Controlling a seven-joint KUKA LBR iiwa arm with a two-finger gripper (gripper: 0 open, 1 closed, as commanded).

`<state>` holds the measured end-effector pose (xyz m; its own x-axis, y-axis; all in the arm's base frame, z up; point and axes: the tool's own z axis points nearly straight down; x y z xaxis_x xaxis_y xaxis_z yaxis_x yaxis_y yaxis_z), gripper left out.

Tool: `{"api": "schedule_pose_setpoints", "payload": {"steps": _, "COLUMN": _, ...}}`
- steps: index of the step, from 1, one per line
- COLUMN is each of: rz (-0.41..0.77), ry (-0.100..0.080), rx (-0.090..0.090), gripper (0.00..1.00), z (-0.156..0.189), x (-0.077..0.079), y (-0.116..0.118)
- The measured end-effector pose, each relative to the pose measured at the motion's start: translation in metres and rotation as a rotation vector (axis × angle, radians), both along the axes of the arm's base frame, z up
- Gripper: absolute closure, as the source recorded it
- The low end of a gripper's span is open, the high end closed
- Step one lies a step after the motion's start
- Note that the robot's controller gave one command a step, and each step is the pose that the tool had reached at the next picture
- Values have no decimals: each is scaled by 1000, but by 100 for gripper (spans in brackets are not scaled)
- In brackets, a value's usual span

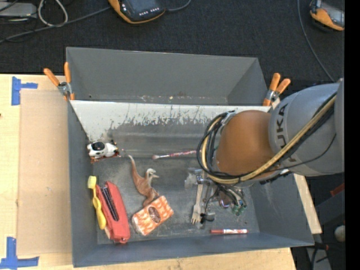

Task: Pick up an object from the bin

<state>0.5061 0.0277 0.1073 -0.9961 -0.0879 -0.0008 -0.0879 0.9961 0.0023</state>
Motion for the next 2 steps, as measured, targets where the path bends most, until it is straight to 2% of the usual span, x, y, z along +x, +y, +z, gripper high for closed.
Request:
{"api": "schedule_pose_setpoints", "payload": {"steps": 1, "rz": 35, "ry": -3, "rx": -5, "gripper": 0, "z": -37, "x": -16, "y": 39}}
{"api": "schedule_pose_setpoints", "payload": {"steps": 2, "rz": 47, "ry": 4, "rx": 1, "gripper": 0, "z": -38, "x": -12, "y": 83}}
